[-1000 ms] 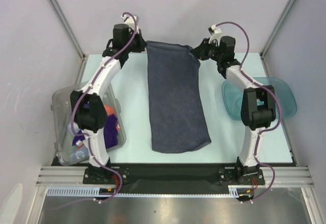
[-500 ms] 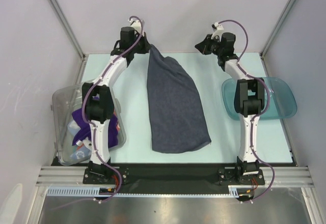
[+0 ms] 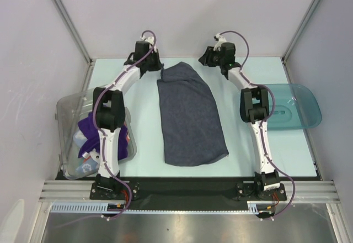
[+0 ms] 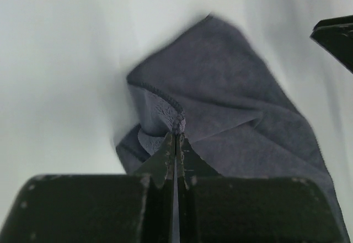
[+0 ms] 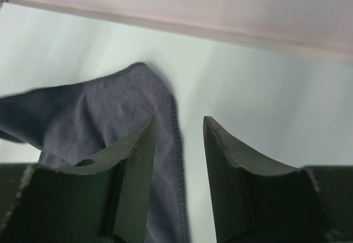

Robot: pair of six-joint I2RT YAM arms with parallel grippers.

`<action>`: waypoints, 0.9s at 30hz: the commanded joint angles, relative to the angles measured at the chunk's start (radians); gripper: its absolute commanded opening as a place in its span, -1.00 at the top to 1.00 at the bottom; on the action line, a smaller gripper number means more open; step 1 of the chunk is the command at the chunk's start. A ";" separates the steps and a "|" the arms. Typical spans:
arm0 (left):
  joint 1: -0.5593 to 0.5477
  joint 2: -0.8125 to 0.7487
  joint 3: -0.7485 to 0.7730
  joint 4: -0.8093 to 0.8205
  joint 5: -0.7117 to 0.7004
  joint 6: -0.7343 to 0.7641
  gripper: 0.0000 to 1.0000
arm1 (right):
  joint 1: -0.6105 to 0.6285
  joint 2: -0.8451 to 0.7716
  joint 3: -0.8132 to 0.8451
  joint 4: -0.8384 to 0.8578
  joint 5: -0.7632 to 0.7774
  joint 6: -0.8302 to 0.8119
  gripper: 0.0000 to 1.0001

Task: Fold and stack the towels
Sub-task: Flatten out the crumpled towel

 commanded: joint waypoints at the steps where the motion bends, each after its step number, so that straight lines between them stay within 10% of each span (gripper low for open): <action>1: 0.014 -0.037 -0.100 -0.065 -0.056 -0.121 0.99 | 0.056 0.034 0.056 -0.026 0.074 0.041 0.09; 10: 0.023 -0.049 -0.143 -0.096 -0.025 -0.146 0.99 | 0.105 0.051 0.044 -0.177 0.149 0.054 0.10; 16: 0.023 -0.077 -0.186 -0.100 0.009 -0.140 0.99 | 0.113 -0.113 -0.202 -0.186 0.241 0.004 0.98; 27: 0.023 -0.106 -0.201 -0.139 0.047 -0.078 0.99 | 0.140 -0.431 -0.692 -0.152 0.250 0.083 0.75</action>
